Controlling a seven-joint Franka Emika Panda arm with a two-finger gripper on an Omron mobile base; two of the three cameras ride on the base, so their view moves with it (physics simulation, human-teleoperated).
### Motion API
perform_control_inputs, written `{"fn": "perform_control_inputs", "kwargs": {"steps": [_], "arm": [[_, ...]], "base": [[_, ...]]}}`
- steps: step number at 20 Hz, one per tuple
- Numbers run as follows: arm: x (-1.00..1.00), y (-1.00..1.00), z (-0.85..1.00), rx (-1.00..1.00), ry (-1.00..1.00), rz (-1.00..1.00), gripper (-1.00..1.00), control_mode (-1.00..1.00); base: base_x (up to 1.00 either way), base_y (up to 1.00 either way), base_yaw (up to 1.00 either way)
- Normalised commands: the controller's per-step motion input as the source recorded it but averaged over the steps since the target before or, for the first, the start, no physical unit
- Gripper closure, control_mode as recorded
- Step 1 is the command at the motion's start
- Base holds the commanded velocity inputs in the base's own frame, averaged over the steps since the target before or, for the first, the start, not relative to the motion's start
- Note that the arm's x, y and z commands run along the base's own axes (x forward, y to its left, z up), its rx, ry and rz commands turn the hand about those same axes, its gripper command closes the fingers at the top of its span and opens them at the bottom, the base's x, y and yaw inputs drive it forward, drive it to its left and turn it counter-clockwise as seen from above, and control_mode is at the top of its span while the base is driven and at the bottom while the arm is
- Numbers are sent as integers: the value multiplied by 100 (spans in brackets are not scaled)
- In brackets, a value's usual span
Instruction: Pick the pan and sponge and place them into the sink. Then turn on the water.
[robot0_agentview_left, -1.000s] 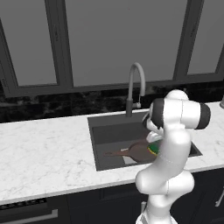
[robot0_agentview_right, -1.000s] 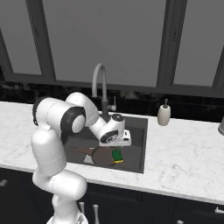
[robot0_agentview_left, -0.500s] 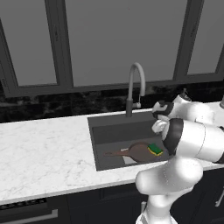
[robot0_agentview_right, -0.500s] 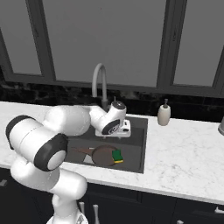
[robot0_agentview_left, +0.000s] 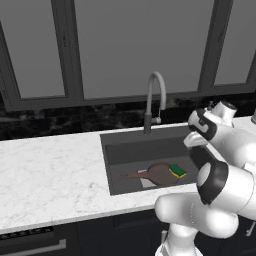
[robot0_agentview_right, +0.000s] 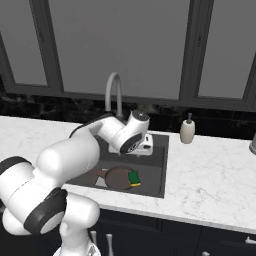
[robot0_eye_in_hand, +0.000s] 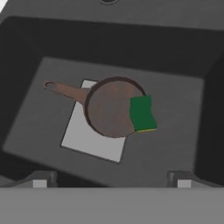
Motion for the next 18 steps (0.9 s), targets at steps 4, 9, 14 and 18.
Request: {"fn": "perform_control_inputs", "kwargs": {"steps": [4,9,14,18], "arm": [[0,0,0,3,-1,0,-100,-100],[0,7,5,21,-19,0,-100,-100],[0,2,23,31,-15,0,-100,-100],[5,13,31,30,-5,-3,-100,-100]], "base": [[0,0,0],[0,0,0],[0,0,0],[0,0,0]]}}
